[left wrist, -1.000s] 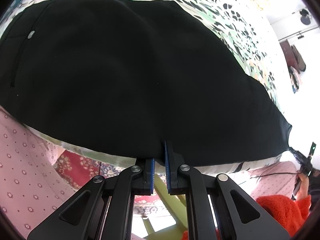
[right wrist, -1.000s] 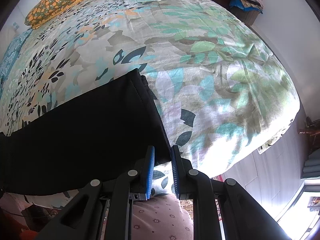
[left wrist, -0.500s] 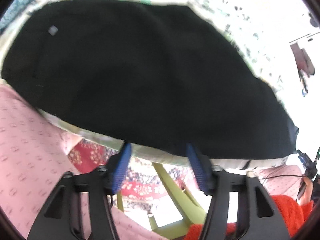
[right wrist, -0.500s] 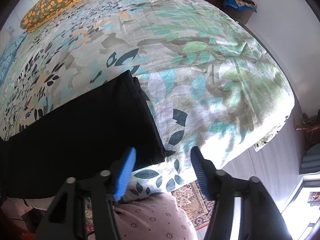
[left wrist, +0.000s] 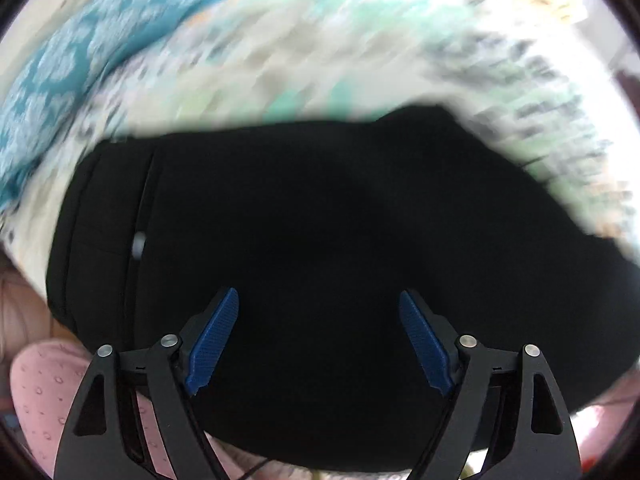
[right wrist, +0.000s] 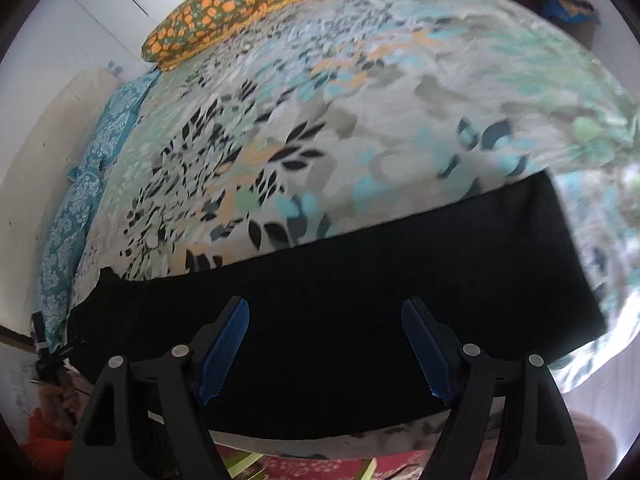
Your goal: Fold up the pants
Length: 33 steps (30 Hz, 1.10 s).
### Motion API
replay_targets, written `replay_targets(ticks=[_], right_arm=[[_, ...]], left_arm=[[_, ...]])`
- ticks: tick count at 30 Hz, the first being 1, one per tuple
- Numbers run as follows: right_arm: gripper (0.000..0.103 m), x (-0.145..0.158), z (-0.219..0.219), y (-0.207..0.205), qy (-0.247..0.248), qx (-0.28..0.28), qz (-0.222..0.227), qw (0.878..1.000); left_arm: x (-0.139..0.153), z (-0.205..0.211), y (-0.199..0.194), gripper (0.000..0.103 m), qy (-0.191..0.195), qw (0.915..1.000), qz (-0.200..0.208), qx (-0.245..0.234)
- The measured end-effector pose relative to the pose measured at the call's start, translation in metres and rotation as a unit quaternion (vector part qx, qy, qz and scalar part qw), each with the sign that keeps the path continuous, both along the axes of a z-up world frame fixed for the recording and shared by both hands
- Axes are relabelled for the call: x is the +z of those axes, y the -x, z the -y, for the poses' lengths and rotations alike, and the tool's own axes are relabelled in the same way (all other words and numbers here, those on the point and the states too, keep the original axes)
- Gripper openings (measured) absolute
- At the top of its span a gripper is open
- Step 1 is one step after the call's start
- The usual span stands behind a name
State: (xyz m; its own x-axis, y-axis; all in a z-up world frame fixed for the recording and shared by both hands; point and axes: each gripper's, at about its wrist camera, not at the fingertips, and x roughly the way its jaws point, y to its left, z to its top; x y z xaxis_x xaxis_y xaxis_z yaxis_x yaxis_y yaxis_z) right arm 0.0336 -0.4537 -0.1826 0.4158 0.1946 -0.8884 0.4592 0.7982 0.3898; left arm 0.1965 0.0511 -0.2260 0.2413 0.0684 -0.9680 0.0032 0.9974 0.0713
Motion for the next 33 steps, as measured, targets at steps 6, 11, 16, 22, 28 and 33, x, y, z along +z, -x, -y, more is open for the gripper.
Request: replay_targets(ticks=[6, 11, 16, 22, 28, 33], right_arm=[[0.082, -0.016, -0.007, 0.011, 0.027, -0.024, -0.003, 0.999], [0.083, -0.006, -0.011, 0.011, 0.063, -0.037, 0.017, 0.997], [0.083, -0.017, -0.011, 0.003, 0.061, -0.026, 0.003, 0.998], [0.086, -0.020, -0.007, 0.008, 0.051, -0.028, 0.009, 0.998], [0.098, -0.023, -0.014, 0.002, 0.053, -0.019, 0.010, 0.998], [0.103, -0.024, -0.021, -0.004, 0.071, -0.007, -0.002, 0.997]], left_arm=[[0.018, -0.004, 0.012, 0.086, 0.024, 0.9993, 0.029, -0.002], [0.041, 0.026, -0.015, 0.090, 0.074, 0.9937, 0.074, -0.041], [0.017, 0.041, -0.069, 0.091, 0.065, 0.9953, 0.070, -0.015], [-0.019, 0.045, -0.087, 0.103, -0.015, 0.9966, 0.081, -0.008], [0.013, 0.016, -0.067, 0.101, 0.036, 0.9936, 0.107, 0.013], [0.000, -0.032, -0.067, 0.099, 0.057, 0.9925, 0.092, 0.056]])
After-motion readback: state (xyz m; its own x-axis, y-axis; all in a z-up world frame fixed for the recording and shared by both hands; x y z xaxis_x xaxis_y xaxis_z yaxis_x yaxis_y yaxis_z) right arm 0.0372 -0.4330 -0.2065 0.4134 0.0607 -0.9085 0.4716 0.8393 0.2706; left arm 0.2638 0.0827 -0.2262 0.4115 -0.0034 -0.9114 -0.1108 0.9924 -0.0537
